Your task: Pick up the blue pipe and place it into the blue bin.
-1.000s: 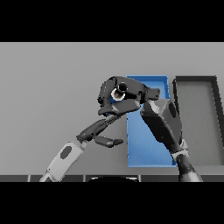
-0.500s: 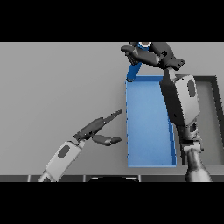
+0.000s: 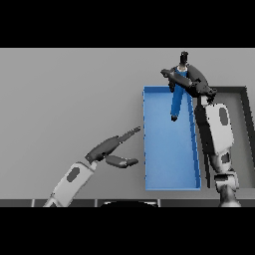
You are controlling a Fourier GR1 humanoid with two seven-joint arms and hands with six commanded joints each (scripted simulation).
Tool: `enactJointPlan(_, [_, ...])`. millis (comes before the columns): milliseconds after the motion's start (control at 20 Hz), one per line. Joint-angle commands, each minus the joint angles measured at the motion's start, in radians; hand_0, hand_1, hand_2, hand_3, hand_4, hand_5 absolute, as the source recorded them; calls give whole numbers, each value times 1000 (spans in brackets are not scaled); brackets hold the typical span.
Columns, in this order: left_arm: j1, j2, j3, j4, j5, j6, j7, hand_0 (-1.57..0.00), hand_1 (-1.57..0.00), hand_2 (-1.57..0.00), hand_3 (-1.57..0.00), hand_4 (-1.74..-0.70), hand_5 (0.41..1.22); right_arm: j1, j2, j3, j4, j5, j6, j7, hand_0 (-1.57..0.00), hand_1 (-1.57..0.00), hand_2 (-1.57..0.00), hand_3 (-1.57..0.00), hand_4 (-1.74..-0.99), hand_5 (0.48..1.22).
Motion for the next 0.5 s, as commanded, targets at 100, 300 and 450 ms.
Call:
enactJointPlan(100, [0, 0, 4, 6, -1, 4, 8, 1, 1, 1, 1, -879, 477, 74, -15, 50, -1, 26, -51, 47, -1571, -1571, -1571, -1281, -1547, 1221])
enactJointPlan(300, [-11, -2, 7, -4, 7, 4, 19, 1, 1, 1, 1, -885, 481, 130, -108, 212, 42, -54, -91, 47, -1571, -1571, -1571, -617, -1662, 1221])
enactJointPlan(450, [-29, -4, 13, 13, 6, 0, 31, 1, 1, 1, 1, -883, 490, 98, -186, 408, 143, -205, -190, 47, -1257, -1211, -1163, -768, -1515, 1176])
